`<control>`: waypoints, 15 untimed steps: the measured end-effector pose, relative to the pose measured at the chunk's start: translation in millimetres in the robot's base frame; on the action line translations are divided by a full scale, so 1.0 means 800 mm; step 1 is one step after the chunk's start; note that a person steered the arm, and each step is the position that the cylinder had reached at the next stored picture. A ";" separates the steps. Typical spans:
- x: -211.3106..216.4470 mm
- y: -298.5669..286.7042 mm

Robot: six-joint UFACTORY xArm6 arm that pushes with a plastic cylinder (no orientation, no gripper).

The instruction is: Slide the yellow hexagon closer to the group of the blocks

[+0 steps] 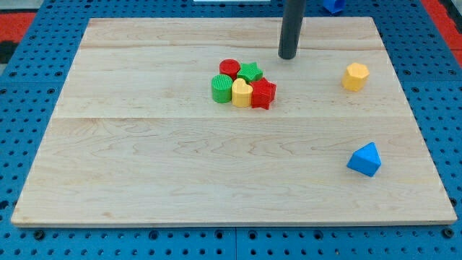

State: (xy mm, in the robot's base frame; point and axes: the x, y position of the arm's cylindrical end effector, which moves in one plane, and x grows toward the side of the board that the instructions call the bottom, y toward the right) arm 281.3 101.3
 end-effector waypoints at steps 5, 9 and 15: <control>0.061 0.099; 0.050 0.144; 0.156 0.136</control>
State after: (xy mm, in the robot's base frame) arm 405.9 210.0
